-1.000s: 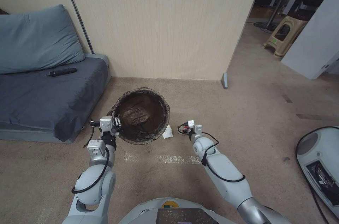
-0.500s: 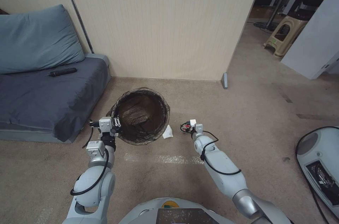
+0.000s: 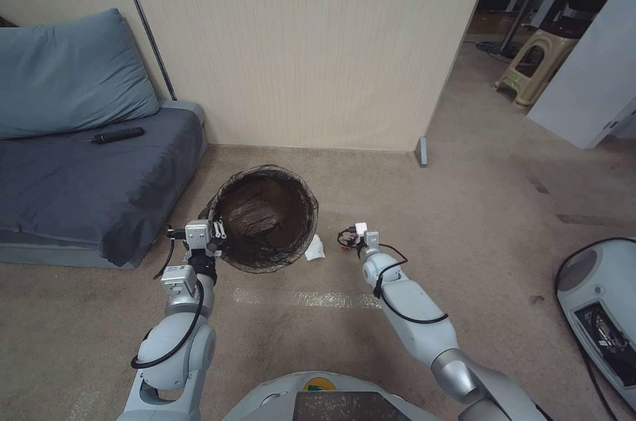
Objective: Pick up the trash bin, then pick up the garbage from the floor and place it into the trash bin.
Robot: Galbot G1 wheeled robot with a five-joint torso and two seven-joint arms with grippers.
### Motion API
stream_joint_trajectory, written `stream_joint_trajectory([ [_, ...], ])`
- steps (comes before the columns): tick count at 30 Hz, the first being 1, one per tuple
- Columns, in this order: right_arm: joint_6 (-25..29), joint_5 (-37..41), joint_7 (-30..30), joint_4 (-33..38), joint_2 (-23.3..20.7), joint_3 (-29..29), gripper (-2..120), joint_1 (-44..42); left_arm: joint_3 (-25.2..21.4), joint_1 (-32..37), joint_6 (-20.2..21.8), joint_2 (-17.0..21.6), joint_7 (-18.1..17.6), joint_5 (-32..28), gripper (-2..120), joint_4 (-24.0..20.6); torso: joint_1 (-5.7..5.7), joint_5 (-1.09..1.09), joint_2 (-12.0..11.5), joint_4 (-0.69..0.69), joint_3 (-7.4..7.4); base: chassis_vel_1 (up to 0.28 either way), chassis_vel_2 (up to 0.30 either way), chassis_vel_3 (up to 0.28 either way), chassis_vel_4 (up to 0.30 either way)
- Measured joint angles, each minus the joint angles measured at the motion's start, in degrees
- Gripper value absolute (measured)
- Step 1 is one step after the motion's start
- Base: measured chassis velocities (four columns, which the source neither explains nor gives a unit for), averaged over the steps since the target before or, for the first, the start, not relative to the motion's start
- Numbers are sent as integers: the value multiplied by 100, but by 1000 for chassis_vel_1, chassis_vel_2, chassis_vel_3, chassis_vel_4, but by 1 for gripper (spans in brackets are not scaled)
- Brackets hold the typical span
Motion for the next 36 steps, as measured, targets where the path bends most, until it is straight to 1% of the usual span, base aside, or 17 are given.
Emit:
stream_joint_trajectory([
  [7, 55, -98, -23, -124, 30, 29, 100, -8, 8, -8, -3, -2, -5, 2, 0, 2, 0, 0, 0, 0, 0, 0, 0, 0, 0],
  [18, 330, -484, -149, -672, 217, 162, 100, 111, 25, 2, -16, -12, -11, 34, 0, 22, 0, 0, 0, 0, 0, 0, 0, 0, 0],
  [28, 411, -557, -187, -860, 268, 238, 99, 179, 32, 10, -23, -17, -11, 49, 0, 26, 0, 0, 0, 0, 0, 0, 0, 0, 0],
  [36, 533, -735, -256, -1171, 343, 331, 98, 237, 32, 5, -25, -17, -15, 53, 0, 25, 0, 0, 0, 0, 0, 0, 0, 0, 0],
])
